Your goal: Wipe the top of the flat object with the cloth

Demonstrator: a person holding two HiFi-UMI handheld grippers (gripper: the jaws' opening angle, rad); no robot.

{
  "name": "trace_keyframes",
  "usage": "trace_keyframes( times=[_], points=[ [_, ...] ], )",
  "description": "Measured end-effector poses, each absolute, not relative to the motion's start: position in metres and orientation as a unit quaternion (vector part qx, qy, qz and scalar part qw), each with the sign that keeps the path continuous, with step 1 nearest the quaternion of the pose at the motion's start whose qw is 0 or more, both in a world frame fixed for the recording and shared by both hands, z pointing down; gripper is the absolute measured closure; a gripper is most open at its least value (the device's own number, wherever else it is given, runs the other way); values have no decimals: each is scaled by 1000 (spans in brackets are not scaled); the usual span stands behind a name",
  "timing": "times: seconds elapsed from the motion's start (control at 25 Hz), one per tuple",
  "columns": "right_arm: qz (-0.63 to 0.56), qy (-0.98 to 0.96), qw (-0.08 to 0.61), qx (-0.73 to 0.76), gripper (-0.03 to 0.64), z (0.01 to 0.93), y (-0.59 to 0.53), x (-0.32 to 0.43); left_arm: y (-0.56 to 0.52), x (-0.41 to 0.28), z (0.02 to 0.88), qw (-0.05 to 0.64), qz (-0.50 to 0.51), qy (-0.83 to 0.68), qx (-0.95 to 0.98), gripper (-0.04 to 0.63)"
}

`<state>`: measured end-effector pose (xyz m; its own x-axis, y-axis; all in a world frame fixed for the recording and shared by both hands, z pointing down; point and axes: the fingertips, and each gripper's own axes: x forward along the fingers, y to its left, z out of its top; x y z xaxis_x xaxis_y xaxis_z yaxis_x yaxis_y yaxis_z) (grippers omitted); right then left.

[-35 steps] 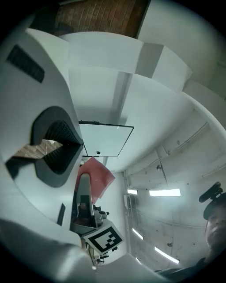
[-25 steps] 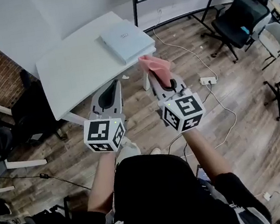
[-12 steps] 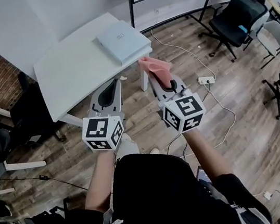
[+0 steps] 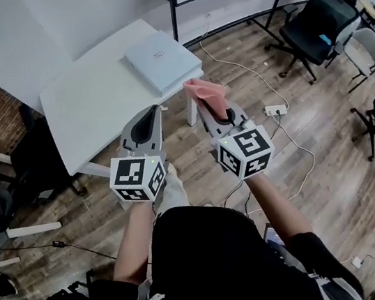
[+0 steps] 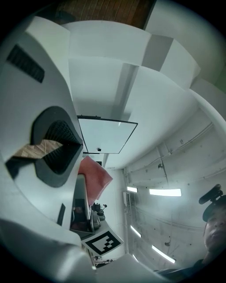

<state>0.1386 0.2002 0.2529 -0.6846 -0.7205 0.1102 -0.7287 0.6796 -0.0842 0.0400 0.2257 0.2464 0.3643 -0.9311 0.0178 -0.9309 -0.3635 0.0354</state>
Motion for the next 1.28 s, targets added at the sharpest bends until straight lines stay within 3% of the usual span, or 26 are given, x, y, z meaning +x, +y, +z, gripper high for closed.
trace_keyframes(
  times=[1.28],
  points=[
    [103,-883,48,456,572,267,-69,6,-47,-102,257,50,16,-517,854,584]
  ],
)
